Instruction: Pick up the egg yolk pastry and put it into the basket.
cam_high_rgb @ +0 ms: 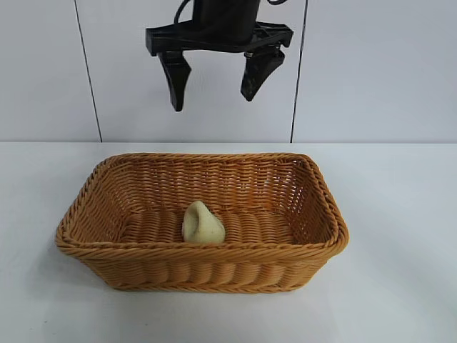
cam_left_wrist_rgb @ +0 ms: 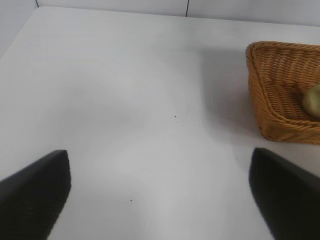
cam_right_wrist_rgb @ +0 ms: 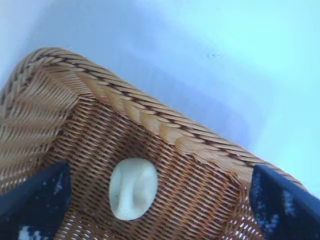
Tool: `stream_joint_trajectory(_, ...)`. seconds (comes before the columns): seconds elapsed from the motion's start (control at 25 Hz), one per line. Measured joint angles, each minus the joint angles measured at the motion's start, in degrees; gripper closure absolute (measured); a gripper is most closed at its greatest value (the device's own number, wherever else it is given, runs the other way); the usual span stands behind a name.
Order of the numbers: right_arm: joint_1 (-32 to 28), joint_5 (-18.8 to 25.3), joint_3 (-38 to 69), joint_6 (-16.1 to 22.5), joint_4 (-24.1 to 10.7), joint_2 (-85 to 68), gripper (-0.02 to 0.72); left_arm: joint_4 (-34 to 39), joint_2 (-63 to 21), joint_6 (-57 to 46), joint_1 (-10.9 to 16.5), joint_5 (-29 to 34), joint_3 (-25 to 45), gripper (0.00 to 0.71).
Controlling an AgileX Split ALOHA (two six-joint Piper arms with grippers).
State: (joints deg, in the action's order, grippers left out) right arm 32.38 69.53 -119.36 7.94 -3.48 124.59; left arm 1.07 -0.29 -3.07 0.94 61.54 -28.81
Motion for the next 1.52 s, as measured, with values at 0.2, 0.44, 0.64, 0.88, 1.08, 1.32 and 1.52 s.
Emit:
stream_joint_trajectory(0.2, -9.2, -0.1, 0.0, 0.0, -0.3, 0.0, 0.008, 0.0, 0.0, 0.0, 0.0, 0.0, 0.0, 0.015)
stream_joint_trajectory(0.44, -21.3, -0.1, 0.0, 0.0, -0.8, 0.0, 0.008, 0.0, 0.0, 0.0, 0.0, 0.0, 0.0, 0.015)
stream_joint_trajectory(0.64, -28.0, -0.1, 0.0, -0.1, -0.8, 0.0, 0.008, 0.0, 0.0, 0.0, 0.0, 0.0, 0.0, 0.015)
stream_joint_trajectory(0.88, -30.9, -0.1, 0.0, -0.1, -0.3, 0.0, 0.008, -0.1, 0.0, 0.0, 0.0, 0.0, 0.0, 0.015)
stream_joint_trajectory(1.08, -30.7, -0.1, 1.1, -0.5, 2.7, -0.7, 0.008, -0.1, 0.0, 0.0, 0.0, 0.0, 0.0, 0.015)
stream_joint_trajectory(1.32, -28.0, -0.1, 14.1, -2.2, 3.5, -9.6, 0.008, -0.1, 0.0, 0.0, 0.0, 0.0, 0.0, 0.015)
stream_joint_trajectory(1.52, -27.9, -0.1, 29.4, -2.6, 3.5, -20.3, 0.008, -0.1, 0.0, 0.0, 0.0, 0.0, 0.0, 0.015)
